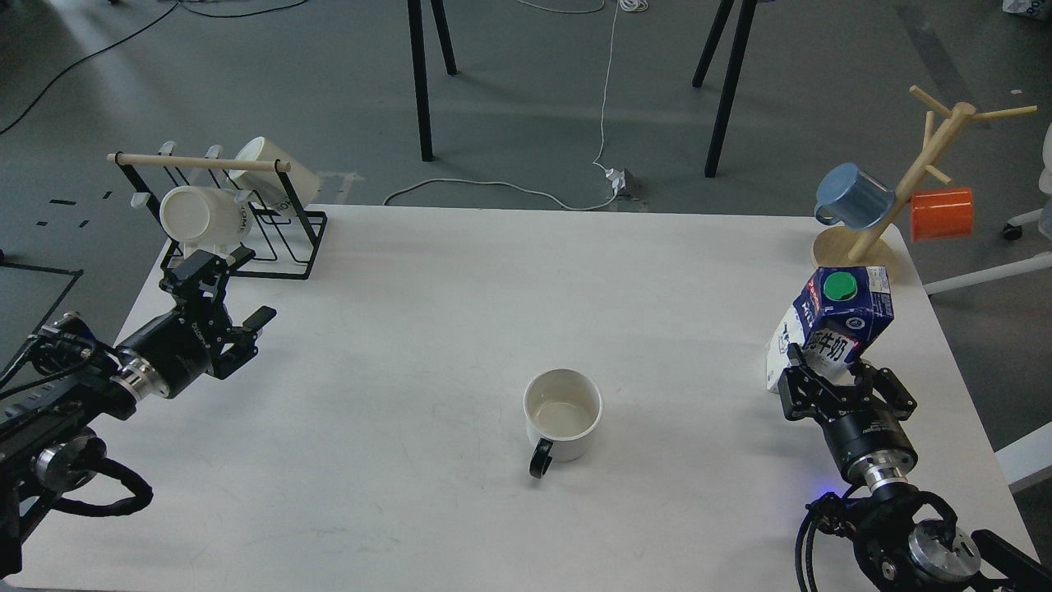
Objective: Place cup and milk with both arms
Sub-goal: 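Lift the milk carton with the right gripper and move it beside the mug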
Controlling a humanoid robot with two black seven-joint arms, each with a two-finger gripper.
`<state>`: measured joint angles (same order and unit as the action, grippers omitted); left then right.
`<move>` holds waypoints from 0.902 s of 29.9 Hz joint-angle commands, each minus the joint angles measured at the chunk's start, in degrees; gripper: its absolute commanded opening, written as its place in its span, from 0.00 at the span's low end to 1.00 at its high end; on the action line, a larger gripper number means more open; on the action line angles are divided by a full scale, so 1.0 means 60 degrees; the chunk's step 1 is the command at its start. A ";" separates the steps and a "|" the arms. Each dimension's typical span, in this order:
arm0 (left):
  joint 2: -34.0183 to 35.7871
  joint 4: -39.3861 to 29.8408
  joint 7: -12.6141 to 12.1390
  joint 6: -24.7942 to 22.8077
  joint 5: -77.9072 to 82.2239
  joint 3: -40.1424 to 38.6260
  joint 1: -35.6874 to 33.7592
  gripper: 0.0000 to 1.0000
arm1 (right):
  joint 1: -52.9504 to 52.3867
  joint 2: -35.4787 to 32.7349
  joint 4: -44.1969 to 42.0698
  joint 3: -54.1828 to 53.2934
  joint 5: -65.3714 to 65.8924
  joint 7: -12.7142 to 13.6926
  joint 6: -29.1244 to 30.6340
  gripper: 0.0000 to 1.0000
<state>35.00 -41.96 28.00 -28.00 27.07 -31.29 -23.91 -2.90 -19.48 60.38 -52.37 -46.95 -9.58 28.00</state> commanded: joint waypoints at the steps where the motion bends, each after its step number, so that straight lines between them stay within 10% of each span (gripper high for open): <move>1: -0.0004 0.0005 0.0000 -0.0001 0.0000 -0.0001 0.0000 0.99 | 0.0001 0.0010 0.0015 -0.0002 0.0003 0.0000 0.0000 0.55; 27: -0.0018 0.0122 0.0000 -0.0001 0.0000 0.0014 0.0044 0.99 | 0.1114 0.0800 0.2403 0.0642 0.2697 0.0000 0.0000 0.55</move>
<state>34.90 -41.22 28.00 -28.00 27.07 -31.20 -23.64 3.12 -16.44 74.65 -50.25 -32.91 -9.59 28.00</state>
